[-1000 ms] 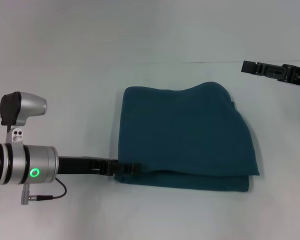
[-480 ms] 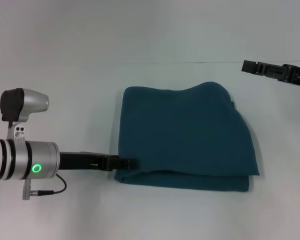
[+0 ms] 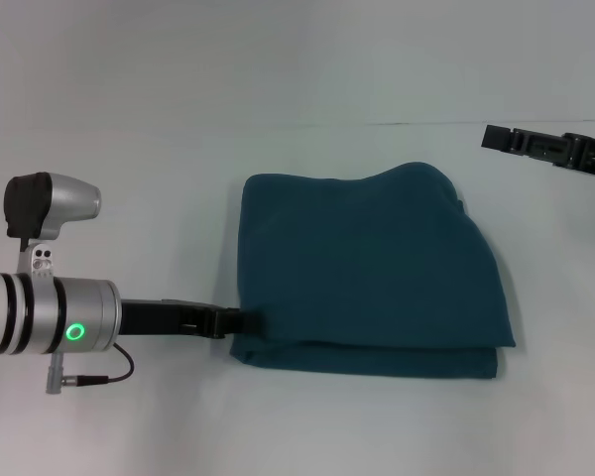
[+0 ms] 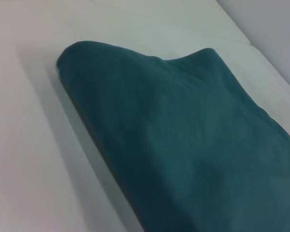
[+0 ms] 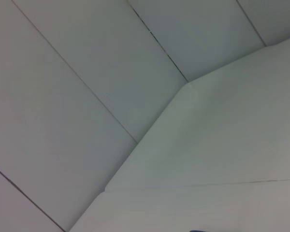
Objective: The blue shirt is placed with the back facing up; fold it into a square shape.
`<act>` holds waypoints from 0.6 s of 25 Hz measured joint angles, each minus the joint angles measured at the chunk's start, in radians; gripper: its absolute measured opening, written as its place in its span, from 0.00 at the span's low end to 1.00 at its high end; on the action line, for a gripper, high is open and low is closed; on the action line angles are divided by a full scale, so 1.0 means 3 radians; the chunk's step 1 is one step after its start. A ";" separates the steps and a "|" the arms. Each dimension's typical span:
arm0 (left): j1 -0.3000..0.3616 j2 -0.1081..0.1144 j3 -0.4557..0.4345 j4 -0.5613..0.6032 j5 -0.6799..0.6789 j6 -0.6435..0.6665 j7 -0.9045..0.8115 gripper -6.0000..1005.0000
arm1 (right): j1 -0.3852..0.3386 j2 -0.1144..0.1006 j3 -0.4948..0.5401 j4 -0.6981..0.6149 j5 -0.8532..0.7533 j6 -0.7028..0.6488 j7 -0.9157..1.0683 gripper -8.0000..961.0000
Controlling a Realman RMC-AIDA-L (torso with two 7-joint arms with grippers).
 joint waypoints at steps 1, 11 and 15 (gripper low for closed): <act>0.0000 0.0002 0.0000 0.0000 0.0000 0.0000 0.0000 0.34 | 0.0000 0.0001 -0.0002 0.0000 0.0000 0.0000 -0.0002 0.73; -0.0055 0.0090 -0.0041 0.0034 0.0001 -0.0007 0.0020 0.12 | 0.0000 0.0030 -0.0010 0.0000 -0.0001 0.0023 -0.0006 0.73; -0.0100 0.0119 -0.0083 0.0043 0.0134 -0.0080 0.0008 0.11 | 0.0013 0.0037 -0.0003 0.0015 -0.0010 0.0043 -0.0007 0.73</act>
